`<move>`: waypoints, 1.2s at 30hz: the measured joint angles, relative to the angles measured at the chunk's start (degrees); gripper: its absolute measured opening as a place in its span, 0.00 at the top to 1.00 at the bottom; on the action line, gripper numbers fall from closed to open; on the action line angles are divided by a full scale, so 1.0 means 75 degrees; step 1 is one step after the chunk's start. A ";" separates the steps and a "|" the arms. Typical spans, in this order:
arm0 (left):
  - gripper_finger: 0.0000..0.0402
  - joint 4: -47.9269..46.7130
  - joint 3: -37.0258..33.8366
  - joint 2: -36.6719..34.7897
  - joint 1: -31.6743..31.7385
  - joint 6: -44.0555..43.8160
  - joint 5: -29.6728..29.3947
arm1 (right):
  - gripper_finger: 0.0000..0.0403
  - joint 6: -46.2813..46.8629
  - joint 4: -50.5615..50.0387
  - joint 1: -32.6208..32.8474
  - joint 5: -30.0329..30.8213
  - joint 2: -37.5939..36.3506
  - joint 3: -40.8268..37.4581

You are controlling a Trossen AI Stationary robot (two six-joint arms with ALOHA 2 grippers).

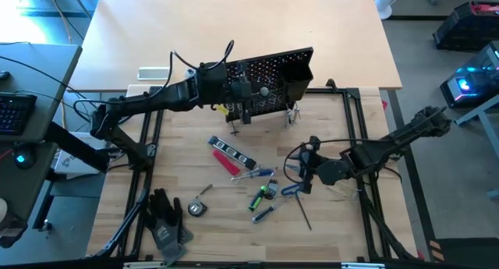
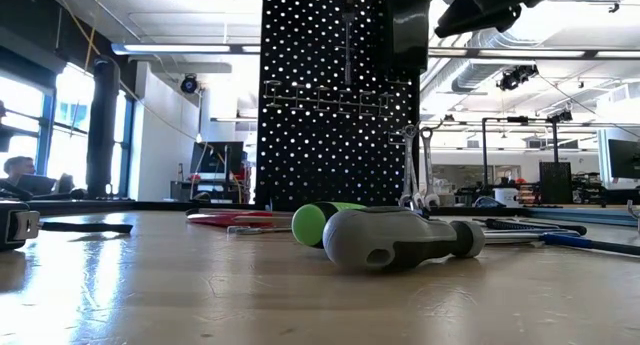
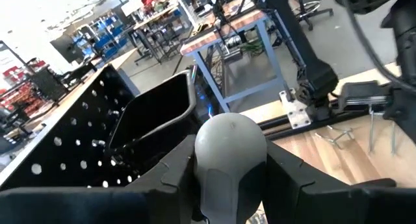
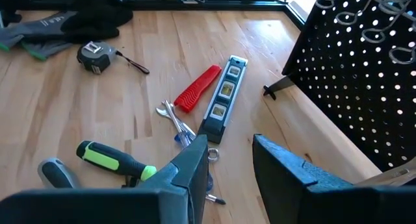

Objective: Hang tools onto peg board
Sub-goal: Hang the grey screwdriver onto the pegboard

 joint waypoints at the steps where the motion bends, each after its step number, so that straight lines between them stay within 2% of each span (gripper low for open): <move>1: 0.72 -0.0011 0.0003 0.0011 0.0027 0.0000 -0.0003 | 0.72 0.0000 -0.0011 0.0000 -0.0003 0.0013 0.0000; 10: 0.72 -0.0096 0.0003 0.0020 0.0088 -0.0038 0.0003 | 0.72 -0.0003 -0.0040 0.0000 0.0050 0.0066 0.0000; 24: 0.72 -0.0111 0.0003 0.0553 0.0298 -0.0041 -0.0119 | 0.72 0.0014 -0.0034 0.0034 -0.0005 0.0066 0.0000; 36: 0.72 -0.0491 -0.0005 0.0840 0.0388 -0.0289 -0.0749 | 0.72 -0.0006 -0.0033 0.0050 0.0015 0.0066 0.0000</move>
